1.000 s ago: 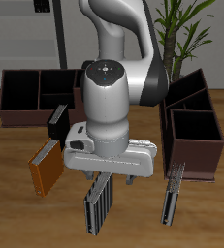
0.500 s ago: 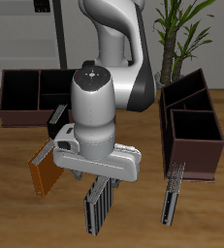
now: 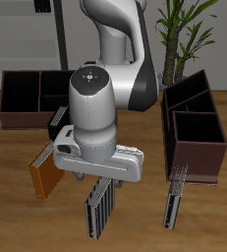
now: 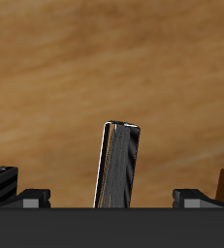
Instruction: Place the right striped book into the back desk caddy's right compartment and place the orange book into the left desk caddy's right compartment and place the black book into the left desk caddy's left compartment
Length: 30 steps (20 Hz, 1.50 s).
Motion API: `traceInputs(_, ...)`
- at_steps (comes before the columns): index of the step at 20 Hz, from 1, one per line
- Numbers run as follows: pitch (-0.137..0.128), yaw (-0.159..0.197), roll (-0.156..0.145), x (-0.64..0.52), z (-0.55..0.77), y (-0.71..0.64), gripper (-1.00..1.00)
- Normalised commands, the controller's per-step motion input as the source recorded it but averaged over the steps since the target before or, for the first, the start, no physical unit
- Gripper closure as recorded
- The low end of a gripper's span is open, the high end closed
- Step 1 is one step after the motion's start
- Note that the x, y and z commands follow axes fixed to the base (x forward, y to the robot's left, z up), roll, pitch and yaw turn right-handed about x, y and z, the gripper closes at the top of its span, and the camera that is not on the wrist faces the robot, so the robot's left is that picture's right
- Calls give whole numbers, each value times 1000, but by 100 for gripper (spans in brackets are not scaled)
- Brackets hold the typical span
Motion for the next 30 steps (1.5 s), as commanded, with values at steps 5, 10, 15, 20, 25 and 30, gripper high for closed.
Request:
traceInputs(5,25,-14,-31,47,-46,-76,-100)
traceInputs(10,17,-22,-2,24,-144,-78,-100)
traceInputs(15,12,15,3,10,-239,35,-100)
traceInputs(20,11,7,-8,40,-286,1,-100)
traceInputs(25,23,1,0,21,-292,32,-100)
traceInputs(30,25,-8,15,-50,-187,10,100)
